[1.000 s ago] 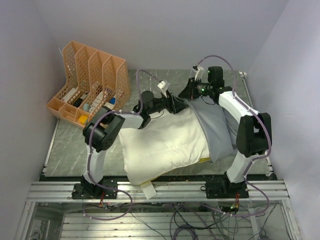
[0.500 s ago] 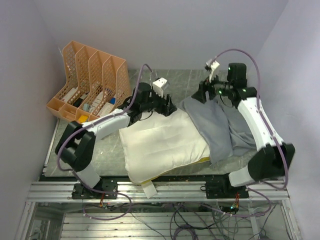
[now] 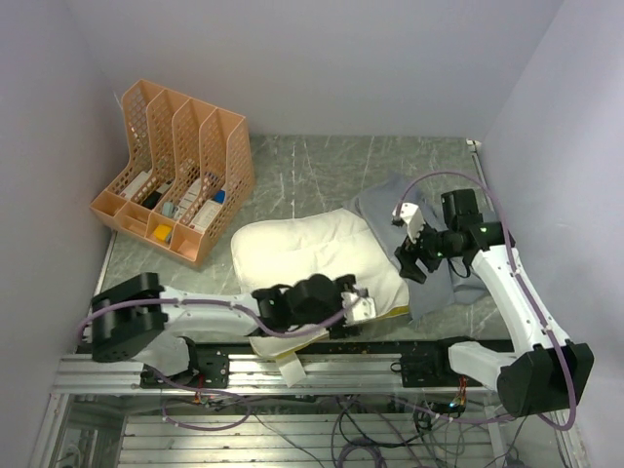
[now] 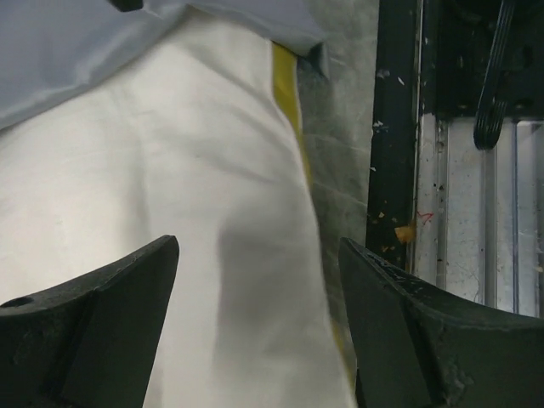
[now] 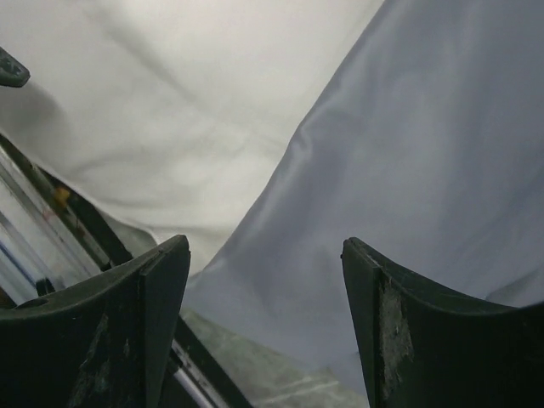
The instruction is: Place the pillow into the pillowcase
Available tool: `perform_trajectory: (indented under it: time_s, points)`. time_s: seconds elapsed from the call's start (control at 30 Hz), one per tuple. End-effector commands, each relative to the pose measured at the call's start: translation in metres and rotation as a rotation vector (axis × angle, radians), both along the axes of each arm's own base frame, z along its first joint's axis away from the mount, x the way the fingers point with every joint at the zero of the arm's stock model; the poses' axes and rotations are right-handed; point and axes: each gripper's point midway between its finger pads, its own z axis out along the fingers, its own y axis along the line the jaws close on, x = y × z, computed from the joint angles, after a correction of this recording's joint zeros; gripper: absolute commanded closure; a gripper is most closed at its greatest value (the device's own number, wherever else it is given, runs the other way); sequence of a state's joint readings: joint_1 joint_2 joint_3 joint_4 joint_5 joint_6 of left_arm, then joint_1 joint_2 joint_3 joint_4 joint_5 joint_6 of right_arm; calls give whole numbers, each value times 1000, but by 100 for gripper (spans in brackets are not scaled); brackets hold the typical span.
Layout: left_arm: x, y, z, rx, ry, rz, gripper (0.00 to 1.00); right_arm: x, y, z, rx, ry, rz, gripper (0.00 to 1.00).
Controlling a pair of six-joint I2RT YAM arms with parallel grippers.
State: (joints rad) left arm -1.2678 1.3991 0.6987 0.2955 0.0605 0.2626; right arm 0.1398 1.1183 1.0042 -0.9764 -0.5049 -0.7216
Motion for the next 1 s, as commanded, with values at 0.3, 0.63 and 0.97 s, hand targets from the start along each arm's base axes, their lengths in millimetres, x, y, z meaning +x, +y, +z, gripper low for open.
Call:
perform_trajectory:
  time_s: [0.3,0.63,0.97]
  points:
    - [41,-5,-61,237,-244,323,21,-28,-24,-63,-271,136,-53,67]
    - [93,-46,-3,-39,-244,383,93,11,31,-16,-37,132,-10,100]
    - [148,-65,140,-480,-215,355,93,30,133,67,260,160,129,100]
